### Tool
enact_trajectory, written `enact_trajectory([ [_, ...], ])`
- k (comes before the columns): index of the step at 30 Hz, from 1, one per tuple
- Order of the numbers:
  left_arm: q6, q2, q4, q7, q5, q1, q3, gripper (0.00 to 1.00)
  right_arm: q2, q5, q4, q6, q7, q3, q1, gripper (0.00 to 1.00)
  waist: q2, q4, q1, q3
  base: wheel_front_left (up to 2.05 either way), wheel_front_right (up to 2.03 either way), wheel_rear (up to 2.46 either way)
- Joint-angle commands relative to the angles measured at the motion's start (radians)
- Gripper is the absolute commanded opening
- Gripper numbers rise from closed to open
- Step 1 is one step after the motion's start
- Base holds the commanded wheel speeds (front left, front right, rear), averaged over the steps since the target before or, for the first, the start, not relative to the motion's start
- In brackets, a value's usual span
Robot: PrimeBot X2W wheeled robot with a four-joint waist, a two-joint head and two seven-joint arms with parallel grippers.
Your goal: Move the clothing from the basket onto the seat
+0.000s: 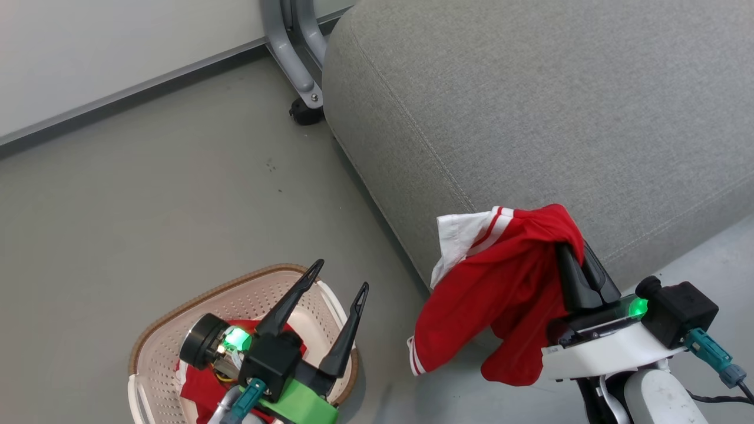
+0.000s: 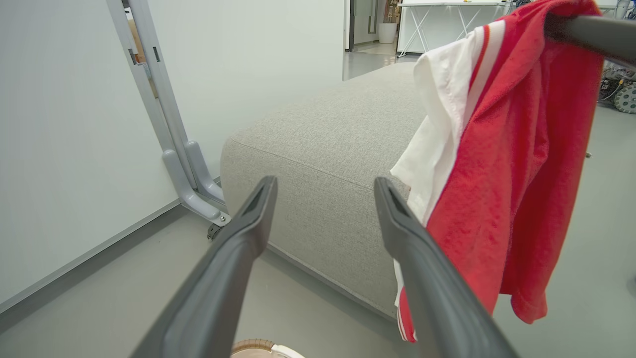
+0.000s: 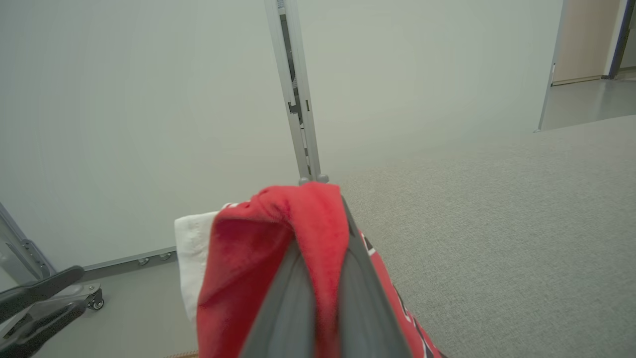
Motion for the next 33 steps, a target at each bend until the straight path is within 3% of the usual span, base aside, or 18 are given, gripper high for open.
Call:
enact_trajectory([
  [1, -0.006, 0.013, 0.002, -0.003, 0.009, -0.009, 0.0, 1.0, 0.006, 0.004, -0.008, 0.0, -0.003, -0.002, 0.008, 0.0, 0.0, -0.021, -0.0001, 0.028, 0.0, 0.0, 0.0],
  [6, -0.015, 0.015, 0.003, -0.003, 0.021, -0.023, -0.004, 1.0, 0.024, 0.05, 0.0, 0.0, -0.003, -0.044, -0.012, 0.0, 0.0, -0.009, -0.0001, 0.064, 0.0, 0.0, 0.0],
  [14, -0.028, 0.032, 0.005, -0.003, 0.04, -0.079, -0.034, 1.0, 0.027, 0.064, 0.003, 0.0, -0.003, -0.146, -0.22, 0.0, 0.0, 0.063, -0.0001, 0.192, 0.0, 0.0, 0.0],
  [20, -0.035, 0.05, -0.001, -0.003, 0.032, -0.132, -0.067, 1.0, -0.051, 0.087, 0.028, 0.0, -0.003, -0.28, -0.448, 0.0, 0.0, 0.133, -0.0001, 0.288, 0.0, 0.0, 0.0],
  [26, -0.036, 0.067, -0.019, -0.003, 0.012, -0.183, -0.082, 1.0, -0.185, 0.072, 0.08, 0.0, -0.003, -0.428, -0.656, 0.0, 0.0, 0.21, -0.0001, 0.38, 0.0, 0.0, 0.0],
  [33, -0.037, 0.082, -0.034, -0.003, 0.017, -0.218, -0.075, 1.0, -0.269, 0.028, 0.168, 0.0, -0.003, -0.506, -0.768, 0.0, 0.0, 0.263, -0.0001, 0.463, 0.0, 0.0, 0.0],
])
